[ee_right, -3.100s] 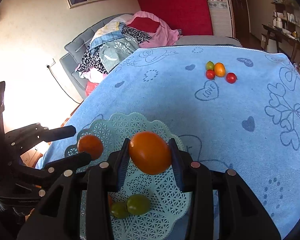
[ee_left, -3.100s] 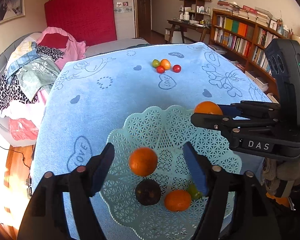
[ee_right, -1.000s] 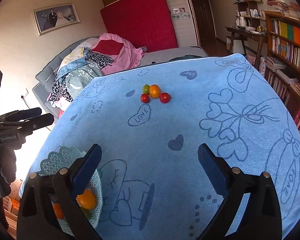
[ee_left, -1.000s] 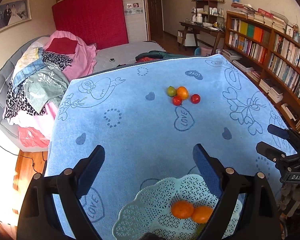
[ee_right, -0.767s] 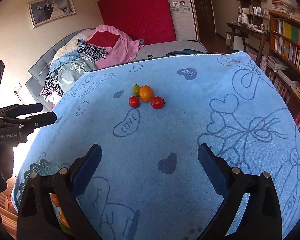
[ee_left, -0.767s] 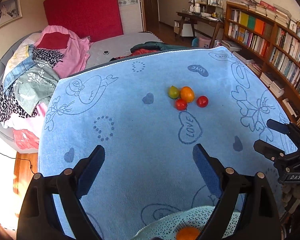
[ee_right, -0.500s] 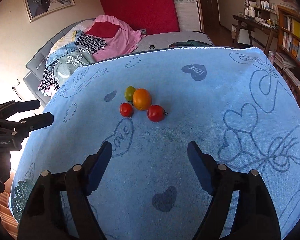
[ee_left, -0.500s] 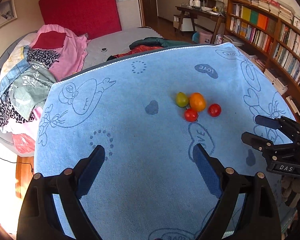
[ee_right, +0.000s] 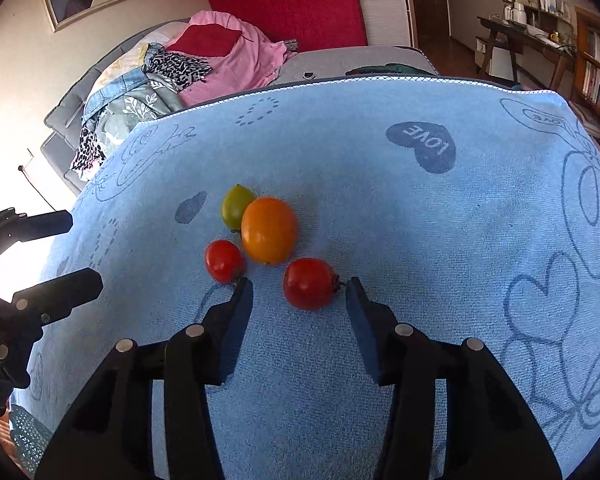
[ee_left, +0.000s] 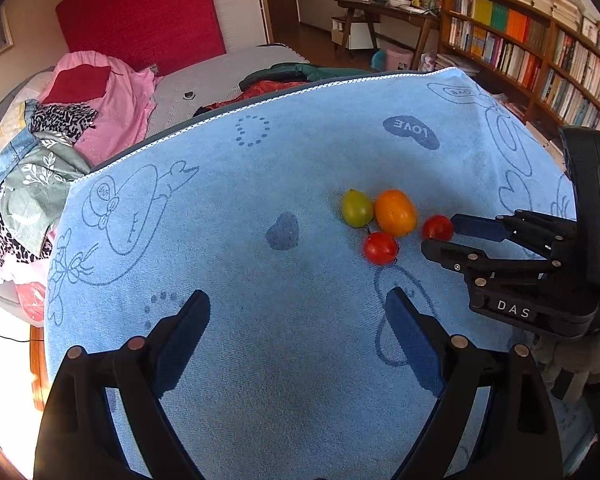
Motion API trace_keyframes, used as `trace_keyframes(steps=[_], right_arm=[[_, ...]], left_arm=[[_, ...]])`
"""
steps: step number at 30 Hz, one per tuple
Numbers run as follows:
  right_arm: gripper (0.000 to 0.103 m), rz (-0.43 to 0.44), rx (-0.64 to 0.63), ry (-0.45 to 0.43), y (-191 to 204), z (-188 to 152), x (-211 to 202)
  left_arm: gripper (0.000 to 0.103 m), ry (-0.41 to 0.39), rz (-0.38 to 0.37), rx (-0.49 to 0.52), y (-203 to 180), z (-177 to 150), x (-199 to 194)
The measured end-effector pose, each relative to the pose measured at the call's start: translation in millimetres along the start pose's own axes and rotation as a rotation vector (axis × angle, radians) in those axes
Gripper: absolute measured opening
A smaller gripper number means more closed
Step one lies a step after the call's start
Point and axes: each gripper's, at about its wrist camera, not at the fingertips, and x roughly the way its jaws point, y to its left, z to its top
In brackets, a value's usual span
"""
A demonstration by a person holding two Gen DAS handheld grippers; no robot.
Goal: Organize fruits
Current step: 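Grasp a red tomato with the right gripper while the left grasps another red tomato, then carry both red tomatoes over the green basket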
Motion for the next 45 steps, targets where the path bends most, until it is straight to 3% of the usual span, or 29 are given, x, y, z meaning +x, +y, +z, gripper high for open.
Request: trace_keyframes(steps=[4, 5, 20, 33, 45], right_arm=[[0.038, -0.028, -0.019, -0.003, 0, -2, 7], [0.032, -0.038, -0.025, -0.007, 0, -3, 7], [0.031, -0.011, 0.030, -0.045, -25, -19, -18], [0.031, 0.002, 0.047, -0.042, -30, -25, -16], [0.031, 0.020, 0.051, -0.067, -24, -28, -34]], left_arm=[[0.087, 0.005, -0.014, 0.006, -4, 6, 10], [0.087, 0.009, -0.019, 0.007, -5, 7, 13], [0.070, 0.055, -0.080, 0.054, -37, 23, 50], [0.028, 0.085, -0.160, 0.048, -46, 26, 74], [0.028, 0.020, -0.145, 0.062, -39, 17, 34]])
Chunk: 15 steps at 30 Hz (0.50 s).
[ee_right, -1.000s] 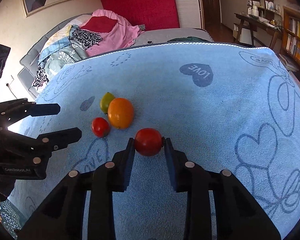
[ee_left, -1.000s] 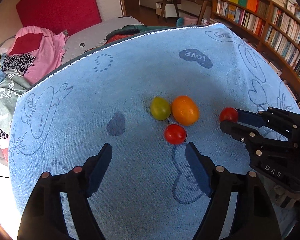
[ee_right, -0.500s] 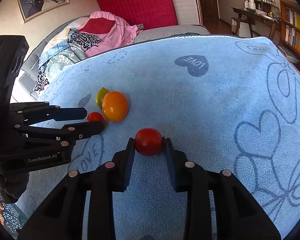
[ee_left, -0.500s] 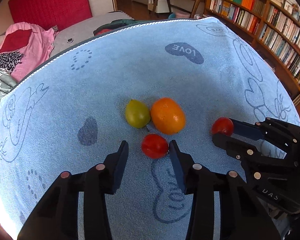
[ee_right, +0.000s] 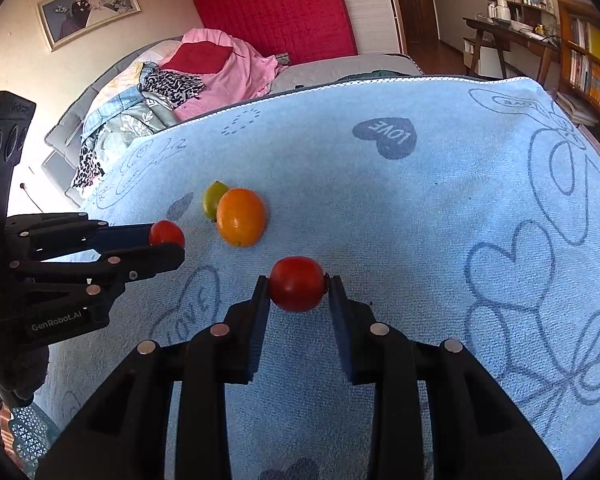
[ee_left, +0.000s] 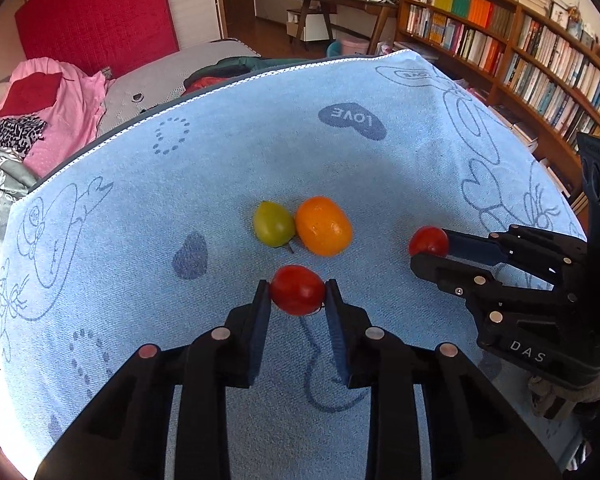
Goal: Organize fruits
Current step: 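Carry both red tomatoes over the green basket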
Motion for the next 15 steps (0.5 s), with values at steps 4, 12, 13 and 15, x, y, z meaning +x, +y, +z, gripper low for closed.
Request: trace_keyframes(steps=[4, 12, 13, 15], right_arm=[[0.031, 0.017, -0.004, -0.014, 7, -3, -14], [0.031, 0.061, -0.029, -0.055, 28, -13, -52], [0.031, 0.069, -0.033, -0.060, 32, -14, -57], [0.031, 0.084, -0.045, -0.071, 40, -17, -67]], left_arm=[[0.028, -0.015, 0.028, -0.012, 5, -8, -18], [0.028, -0.073, 0.049, -0.063, 16, -32, -69], [0.028, -0.079, 0.053, -0.068, 16, -35, -75], [0.028, -0.094, 0.060, -0.072, 16, -44, -88]])
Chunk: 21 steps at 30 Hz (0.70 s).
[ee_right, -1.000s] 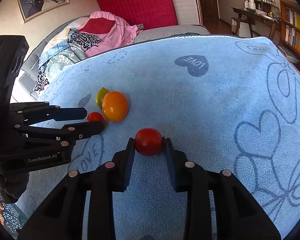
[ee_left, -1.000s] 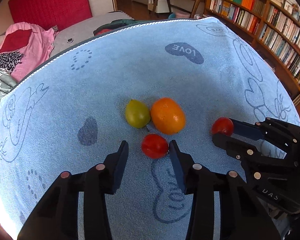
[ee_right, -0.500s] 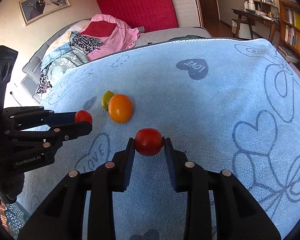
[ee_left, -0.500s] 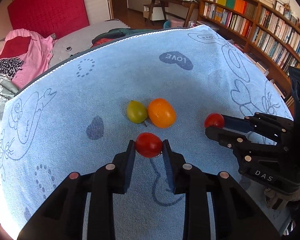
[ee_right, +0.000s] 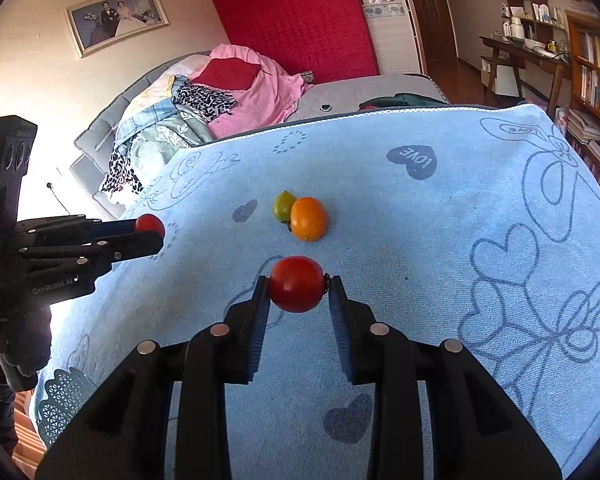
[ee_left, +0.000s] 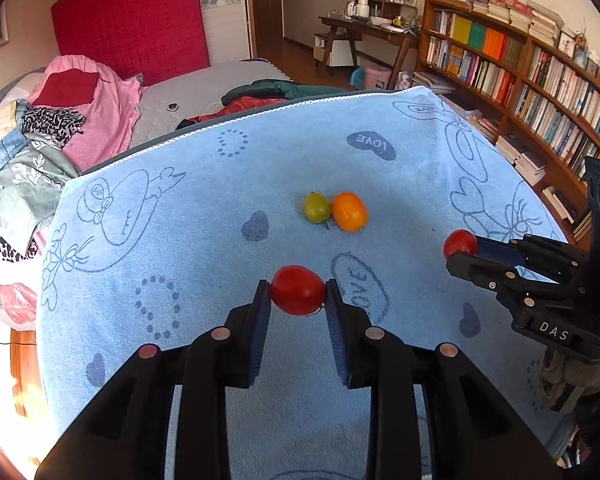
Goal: Organize fruits
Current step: 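Carry both red tomatoes over the green basket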
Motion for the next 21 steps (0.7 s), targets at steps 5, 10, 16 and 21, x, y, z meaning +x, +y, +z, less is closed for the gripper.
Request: trace_keyframes(steps=[5, 10, 16, 21], right_arm=[[0.031, 0.043, -0.023, -0.020, 24, -5, -21], [0.031, 0.082, -0.048, -0.023, 49, -15, -39], [0.031, 0.120, -0.069, -0.020, 79, -34, -56], [0.031, 0.150, -0.065, -0.006, 98, -49, -62]], left_arm=[[0.028, -0.037, -0.001, -0.011, -1, -23, -35], [0.028, -0.065, 0.008, -0.021, -1, -50, -66], [0.028, -0.083, 0.020, -0.033, -1, -88, -99], [0.028, -0.079, 0.010, -0.071, 1, -120, -112]])
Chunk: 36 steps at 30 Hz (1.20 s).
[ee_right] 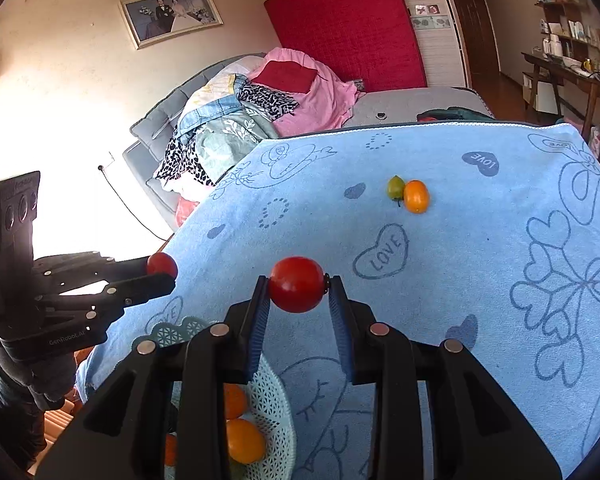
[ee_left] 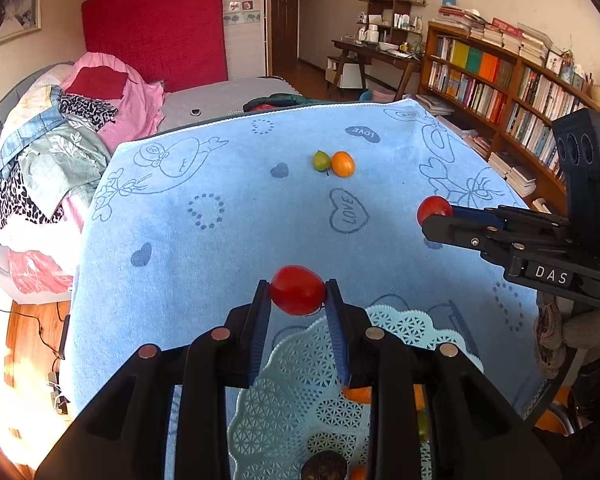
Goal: Organize fruits
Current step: 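Carry both red tomatoes over the green basket, then open both grippers to drop the red tomatoes into the basket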
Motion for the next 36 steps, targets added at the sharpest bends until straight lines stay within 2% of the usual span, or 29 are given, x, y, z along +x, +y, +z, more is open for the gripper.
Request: trace_keyframes(steps=[11, 21, 23, 25, 30, 33, 36], right_arm=[[0.031, 0.007, -0.017, 0.032, 30, -20, 0], [0.031, 0.012, -0.028, 0.069, 43, -30, 7], [0.031, 0.014, -0.037, 0.069, 47, -31, 7], [0.031, 0.017, -0.042, 0.069, 51, -32, 6], [0.031, 0.026, -0.056, 0.080, 58, -37, 5], [0.031, 0.036, -0.064, 0.097, 63, -43, 7], [0.031, 0.048, -0.079, 0.116, 71, -51, 11]], left_arm=[[0.028, 0.024, -0.024, -0.058, 1, -51, -11], [0.029, 0.024, 0.001, -0.042, -4, -68, -15], [0.031, 0.018, 0.006, -0.053, -2, -68, -18], [0.041, 0.005, 0.012, -0.065, 2, -68, -22], [0.042, -0.013, 0.025, -0.083, 9, -70, -31], [0.050, -0.022, 0.030, -0.088, 11, -71, -34], [0.052, -0.030, 0.034, -0.094, 13, -72, -38]])
